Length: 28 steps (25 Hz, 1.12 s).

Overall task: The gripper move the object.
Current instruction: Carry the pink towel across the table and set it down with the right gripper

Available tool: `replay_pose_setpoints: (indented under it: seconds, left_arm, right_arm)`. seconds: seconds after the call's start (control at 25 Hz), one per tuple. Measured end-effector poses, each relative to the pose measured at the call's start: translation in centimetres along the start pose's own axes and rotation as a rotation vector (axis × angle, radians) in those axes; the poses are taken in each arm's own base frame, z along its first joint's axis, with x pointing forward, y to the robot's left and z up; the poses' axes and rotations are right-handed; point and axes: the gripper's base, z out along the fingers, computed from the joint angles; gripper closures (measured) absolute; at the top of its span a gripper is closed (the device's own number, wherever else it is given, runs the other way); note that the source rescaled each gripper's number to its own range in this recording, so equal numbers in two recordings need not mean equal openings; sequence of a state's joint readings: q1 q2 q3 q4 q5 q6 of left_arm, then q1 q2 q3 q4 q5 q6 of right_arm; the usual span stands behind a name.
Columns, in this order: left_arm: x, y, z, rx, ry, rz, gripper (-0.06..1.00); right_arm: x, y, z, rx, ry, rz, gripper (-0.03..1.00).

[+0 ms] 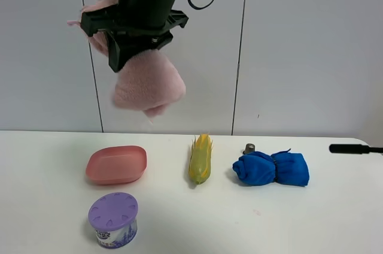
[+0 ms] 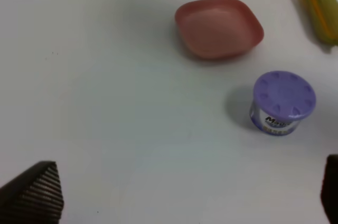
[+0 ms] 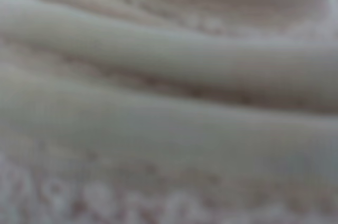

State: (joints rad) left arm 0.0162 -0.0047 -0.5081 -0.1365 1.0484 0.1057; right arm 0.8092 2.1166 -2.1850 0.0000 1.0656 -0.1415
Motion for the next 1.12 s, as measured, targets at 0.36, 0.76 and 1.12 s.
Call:
replay_pose_setpoints:
  seconds: [0.36,0.76,1.12]
  left_arm:
    - [0.0,0.0,0.0,0.0,0.0,0.0,-0.06]
    - [0.0,0.0,0.0,0.0,0.0,0.0,-0.06]
    - [0.0,0.0,0.0,0.0,0.0,0.0,-0.06]
  right_arm:
    - [-0.4,-0.1,7.6,0.021,-0.146,0.001,0.97]
    - [0.9,0.1,15.5,0.039,-0.294,0.017,0.97]
    - [1.3,0.2,18.2,0.059,-0.417,0.016,0.97]
